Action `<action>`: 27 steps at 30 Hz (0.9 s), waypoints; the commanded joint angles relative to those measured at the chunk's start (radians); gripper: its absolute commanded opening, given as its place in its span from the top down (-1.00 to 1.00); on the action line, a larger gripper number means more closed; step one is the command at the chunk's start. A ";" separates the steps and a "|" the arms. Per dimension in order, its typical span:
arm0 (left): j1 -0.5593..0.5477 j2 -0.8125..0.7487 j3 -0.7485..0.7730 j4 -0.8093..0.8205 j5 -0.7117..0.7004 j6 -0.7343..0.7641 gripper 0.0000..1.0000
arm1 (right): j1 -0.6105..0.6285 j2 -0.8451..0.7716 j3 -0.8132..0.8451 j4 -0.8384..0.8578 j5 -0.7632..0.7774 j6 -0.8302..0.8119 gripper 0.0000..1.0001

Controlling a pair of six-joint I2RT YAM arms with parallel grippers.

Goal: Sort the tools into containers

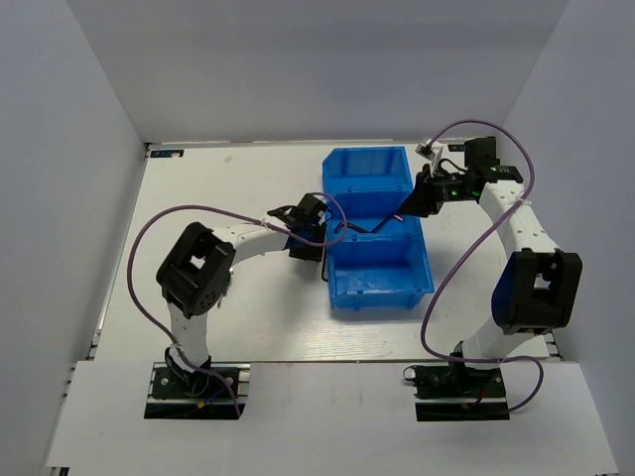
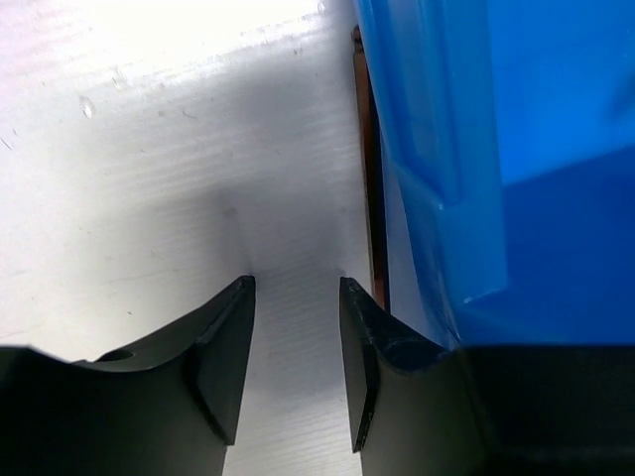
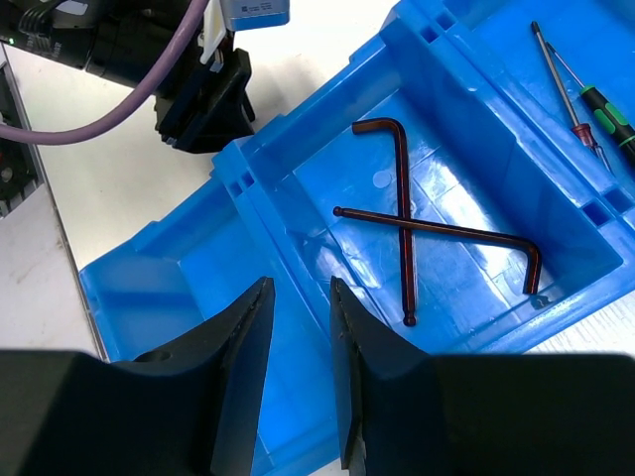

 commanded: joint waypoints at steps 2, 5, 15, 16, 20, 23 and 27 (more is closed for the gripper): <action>-0.004 -0.103 -0.019 0.015 0.027 -0.043 0.01 | -0.005 -0.040 -0.018 0.021 -0.017 0.005 0.29; -0.004 -0.112 -0.019 0.015 0.050 -0.043 0.01 | -0.004 -0.045 -0.024 0.022 -0.017 0.005 0.29; -0.004 -0.134 -0.052 0.024 0.090 -0.052 0.01 | -0.004 -0.041 -0.018 0.024 -0.016 0.006 0.29; -0.013 -0.134 -0.053 0.024 0.090 -0.052 0.01 | -0.004 -0.043 -0.018 0.025 -0.014 0.011 0.29; -0.024 -0.134 -0.062 0.033 0.099 -0.061 0.01 | -0.004 -0.040 -0.015 0.034 -0.017 0.021 0.29; -0.033 -0.111 -0.062 0.033 0.090 -0.061 0.01 | -0.004 -0.037 -0.013 0.039 -0.019 0.029 0.29; -0.055 -0.102 -0.062 0.033 0.090 -0.061 0.01 | -0.007 -0.040 -0.013 0.039 -0.017 0.031 0.29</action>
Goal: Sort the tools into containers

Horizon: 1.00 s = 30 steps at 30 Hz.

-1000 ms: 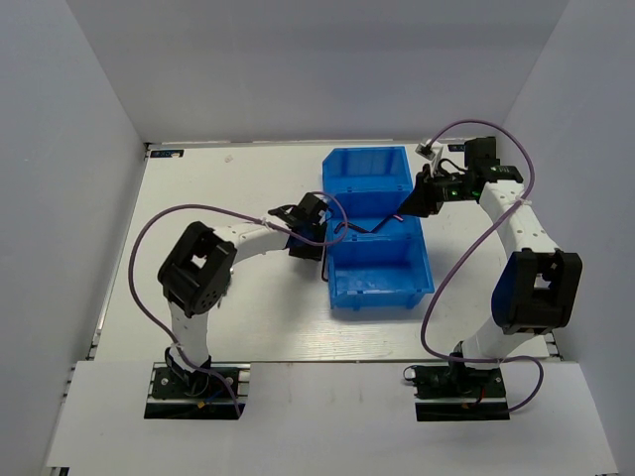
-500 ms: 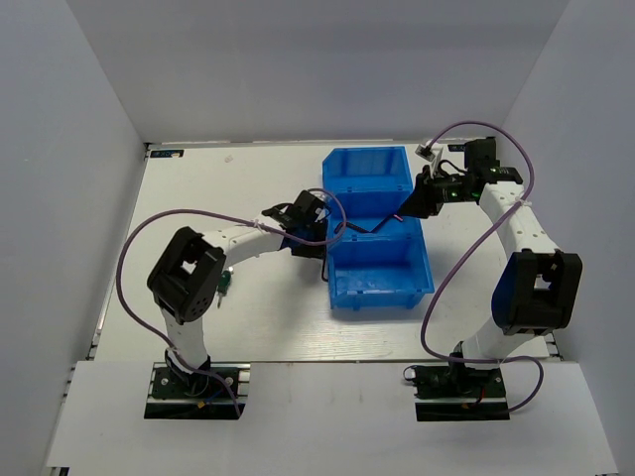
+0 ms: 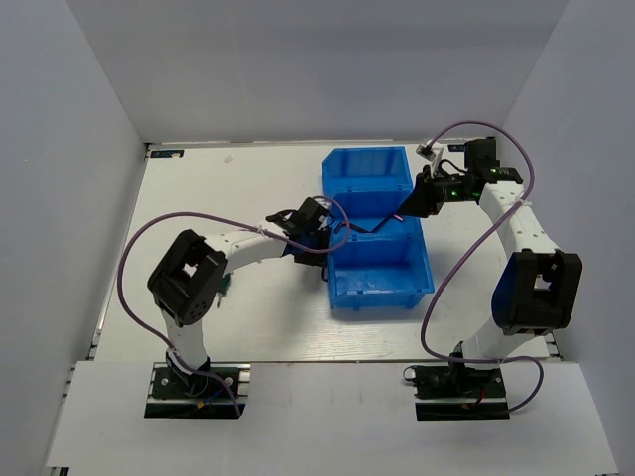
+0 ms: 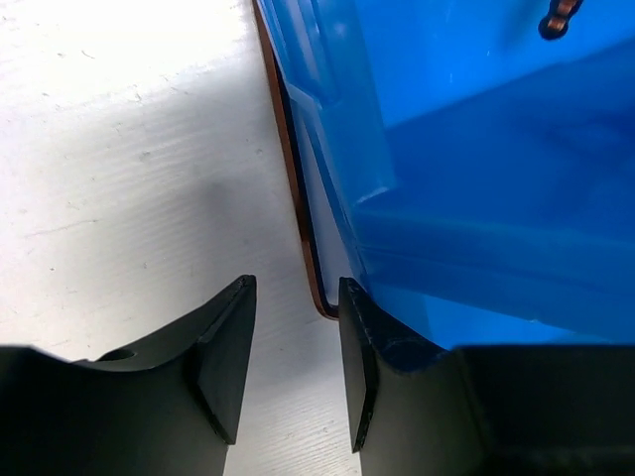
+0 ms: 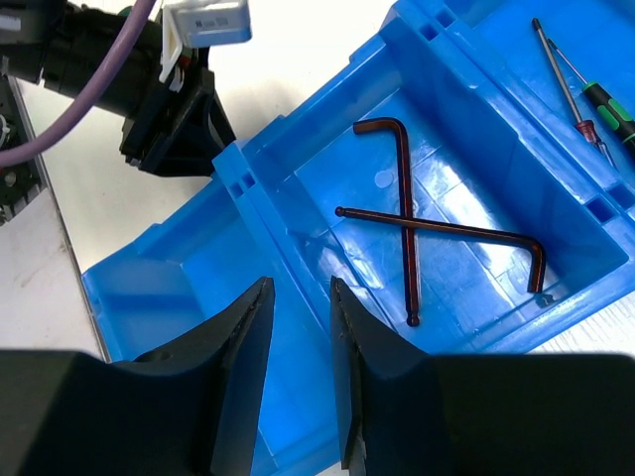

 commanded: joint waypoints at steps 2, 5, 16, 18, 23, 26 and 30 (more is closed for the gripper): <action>-0.018 -0.007 0.006 0.014 0.009 -0.008 0.01 | -0.005 -0.035 0.000 0.023 -0.017 0.009 0.29; -0.029 0.002 0.015 -0.007 -0.001 -0.008 0.01 | -0.004 -0.035 -0.002 0.021 -0.017 0.010 0.26; -0.058 0.034 0.001 -0.067 -0.118 -0.028 0.06 | -0.005 -0.036 -0.002 0.031 -0.023 0.021 0.26; -0.058 0.034 0.001 -0.067 -0.127 -0.038 0.06 | -0.007 -0.038 -0.002 0.032 -0.023 0.026 0.26; -0.067 0.045 0.001 -0.099 -0.184 -0.058 0.15 | -0.007 -0.042 -0.003 0.029 -0.025 0.027 0.26; -0.067 0.045 -0.022 -0.139 -0.230 -0.067 0.20 | -0.005 -0.042 -0.008 0.032 -0.025 0.026 0.26; -0.057 0.021 -0.071 -0.152 -0.260 -0.067 0.20 | -0.007 -0.050 -0.011 0.032 -0.023 0.024 0.26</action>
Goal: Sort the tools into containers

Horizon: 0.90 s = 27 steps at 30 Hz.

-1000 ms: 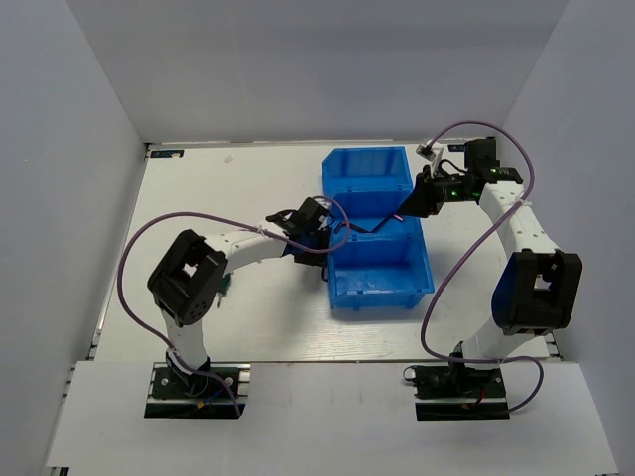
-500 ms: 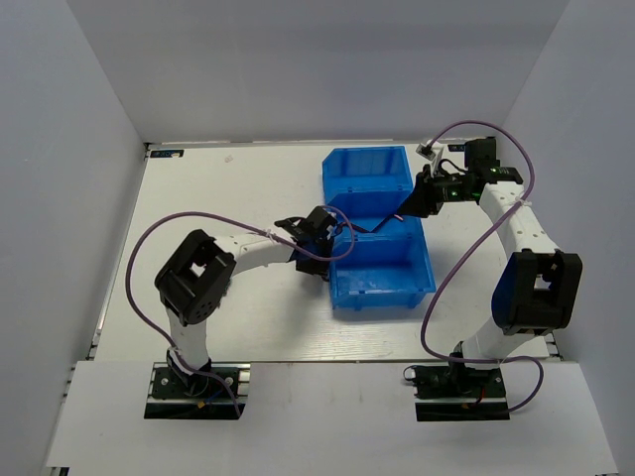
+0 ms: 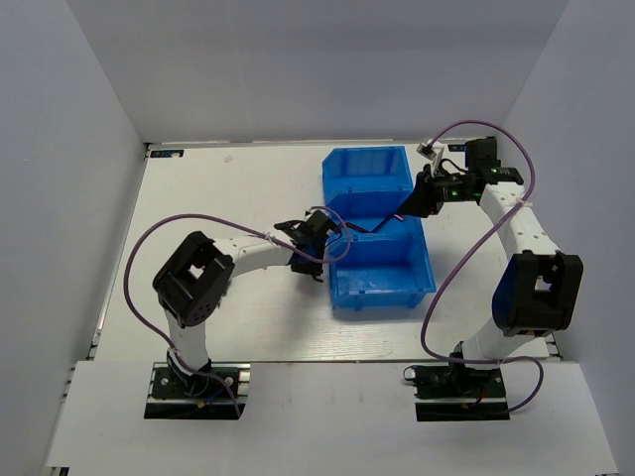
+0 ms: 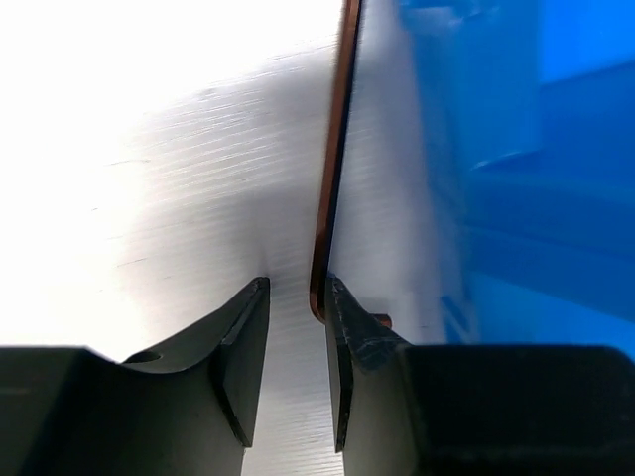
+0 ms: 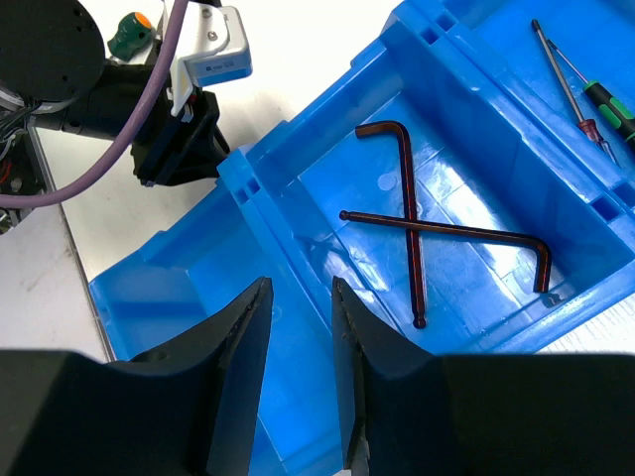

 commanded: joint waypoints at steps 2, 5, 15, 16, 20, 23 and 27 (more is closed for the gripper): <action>0.006 -0.007 -0.065 -0.078 -0.088 0.004 0.20 | -0.006 -0.042 -0.008 0.028 -0.027 0.004 0.26; 0.006 -0.007 -0.065 -0.087 -0.100 0.028 0.20 | -0.006 -0.044 -0.008 0.029 -0.030 0.011 0.26; 0.016 0.057 -0.079 -0.138 -0.171 0.094 0.38 | -0.009 -0.053 -0.005 0.026 -0.024 0.011 0.26; 0.016 0.057 -0.079 -0.138 -0.171 0.105 0.38 | -0.009 -0.053 -0.008 0.026 -0.026 0.011 0.26; 0.016 0.068 -0.088 -0.118 -0.149 0.127 0.33 | -0.007 -0.053 -0.016 0.029 -0.029 0.014 0.26; 0.016 0.077 -0.088 -0.109 -0.149 0.149 0.13 | -0.009 -0.055 -0.011 0.029 -0.029 0.014 0.26; 0.016 0.108 -0.051 -0.100 -0.149 0.208 0.10 | -0.009 -0.048 -0.008 0.032 -0.029 0.011 0.26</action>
